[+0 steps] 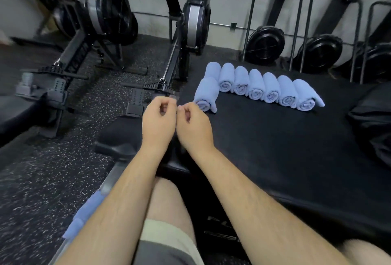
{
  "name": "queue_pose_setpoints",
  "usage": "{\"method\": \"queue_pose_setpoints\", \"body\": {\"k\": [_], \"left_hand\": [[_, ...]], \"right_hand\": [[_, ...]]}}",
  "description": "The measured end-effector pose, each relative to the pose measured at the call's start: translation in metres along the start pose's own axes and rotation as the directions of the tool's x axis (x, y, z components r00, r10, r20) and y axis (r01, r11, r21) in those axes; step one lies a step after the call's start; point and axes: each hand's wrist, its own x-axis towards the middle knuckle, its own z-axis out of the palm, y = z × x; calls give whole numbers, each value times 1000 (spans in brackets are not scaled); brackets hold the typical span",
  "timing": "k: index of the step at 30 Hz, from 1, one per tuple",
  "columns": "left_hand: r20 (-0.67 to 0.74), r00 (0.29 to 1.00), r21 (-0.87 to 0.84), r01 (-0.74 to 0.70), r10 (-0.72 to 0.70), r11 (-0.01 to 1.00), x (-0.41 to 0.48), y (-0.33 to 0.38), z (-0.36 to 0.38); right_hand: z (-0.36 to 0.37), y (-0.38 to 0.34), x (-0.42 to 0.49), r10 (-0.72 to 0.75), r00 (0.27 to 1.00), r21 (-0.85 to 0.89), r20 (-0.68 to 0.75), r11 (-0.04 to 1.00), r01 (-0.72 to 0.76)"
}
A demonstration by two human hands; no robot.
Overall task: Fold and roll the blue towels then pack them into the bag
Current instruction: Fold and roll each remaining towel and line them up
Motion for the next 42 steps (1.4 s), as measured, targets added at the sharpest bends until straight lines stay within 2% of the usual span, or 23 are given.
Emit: {"method": "queue_pose_setpoints", "body": {"k": [3, 5, 8, 10, 12, 15, 17, 19, 23, 27, 31, 35, 38, 40, 42], "left_hand": [[-73, 991, -19, 112, -113, 993, -28, -21, -60], [-148, 969, -1, 198, -196, 980, -44, -44, -102], [-204, 911, 69, 379, -359, 923, -69, -92, -157], [-212, 868, 146, 483, -450, 863, -90, -124, -188], [-215, 833, 204, 548, -509, 811, -112, -151, -211], [-204, 775, 279, 632, -598, 723, -138, -191, -228], [-189, 724, 307, 685, -664, 660, -151, -217, -229], [-163, 701, 302, 705, -694, 642, -161, -238, -227], [-125, 682, 279, 721, -721, 634, -166, -262, -221], [-105, 657, 266, 742, -747, 615, -161, -288, -221], [-114, 629, 319, 756, -769, 572, -158, -310, -220], [-84, 663, 358, 717, -744, 598, -156, -320, -217], [-76, 723, 480, 630, -687, 610, -160, -330, -217], [-42, 744, 596, 554, -667, 581, -167, -337, -219], [-5, 754, 649, 502, -657, 571, -172, -330, -221]], "right_hand": [[43, -26, -30, -8, 986, 25, 167, 1000, 4], [84, -36, -54, 83, 950, 24, 302, 995, -95], [148, -40, -99, 279, 835, 36, 475, 942, -335], [184, -34, -127, 355, 732, -43, 581, 912, -408], [213, -21, -149, 364, 669, -152, 648, 923, -354], [240, -5, -169, 330, 622, -292, 711, 942, -165], [250, 9, -179, 334, 574, -387, 748, 921, -31], [262, 30, -185, 360, 530, -450, 768, 892, 46], [290, 69, -185, 360, 553, -466, 752, 883, 59], [315, 88, -176, 328, 497, -459, 803, 873, 165], [327, 102, -171, 375, 427, -491, 823, 847, 202], [327, 114, -170, 378, 443, -504, 813, 838, 210], [332, 118, -174, 397, 498, -514, 771, 849, 119], [335, 118, -174, 365, 524, -508, 770, 847, 156], [334, 118, -172, 331, 515, -495, 791, 840, 222]]}}
